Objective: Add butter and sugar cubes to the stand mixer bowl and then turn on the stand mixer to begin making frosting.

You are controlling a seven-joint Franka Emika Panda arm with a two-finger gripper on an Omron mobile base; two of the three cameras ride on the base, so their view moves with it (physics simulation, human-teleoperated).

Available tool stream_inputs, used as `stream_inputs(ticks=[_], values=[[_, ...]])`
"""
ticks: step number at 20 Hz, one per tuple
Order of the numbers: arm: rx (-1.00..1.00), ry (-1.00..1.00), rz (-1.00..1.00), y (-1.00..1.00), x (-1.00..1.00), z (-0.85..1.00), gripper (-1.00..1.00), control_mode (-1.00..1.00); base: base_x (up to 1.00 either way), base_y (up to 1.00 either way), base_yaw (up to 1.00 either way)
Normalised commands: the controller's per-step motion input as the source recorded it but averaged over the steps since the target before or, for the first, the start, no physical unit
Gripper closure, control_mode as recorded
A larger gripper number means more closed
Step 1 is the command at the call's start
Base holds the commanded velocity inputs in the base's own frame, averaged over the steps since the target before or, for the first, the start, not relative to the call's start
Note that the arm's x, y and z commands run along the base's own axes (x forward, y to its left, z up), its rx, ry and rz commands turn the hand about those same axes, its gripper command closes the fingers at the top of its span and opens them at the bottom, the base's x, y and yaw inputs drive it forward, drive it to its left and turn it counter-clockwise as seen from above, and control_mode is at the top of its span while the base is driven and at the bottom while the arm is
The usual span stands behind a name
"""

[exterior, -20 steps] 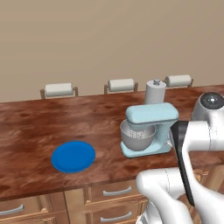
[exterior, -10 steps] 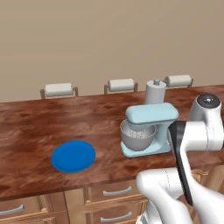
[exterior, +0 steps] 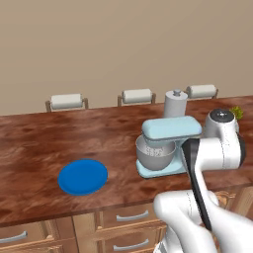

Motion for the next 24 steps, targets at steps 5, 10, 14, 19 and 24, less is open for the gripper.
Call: stream_inputs(ticks=[5, 10, 14, 19, 24], values=[[0.00, 0.00, 0.00, 0.01, 0.00, -0.52, -1.00, -1.00, 0.00, 0.00, 0.00], [0.00, -0.04, 0.00, 0.00, 0.01, -0.43, -1.00, -1.00, 0.00, 0.00, 0.00], [0.00, -0.10, 0.00, 0.00, 0.16, -0.44, -1.00, -1.00, 0.00, 0.00, 0.00], [0.00, -0.11, 0.00, 0.00, 0.34, -0.48, -1.00, -1.00, 0.00, 0.00, 0.00], [0.00, -0.09, 0.00, 0.00, 0.40, -0.44, -1.00, -1.00, 0.00, 0.00, 0.00]])
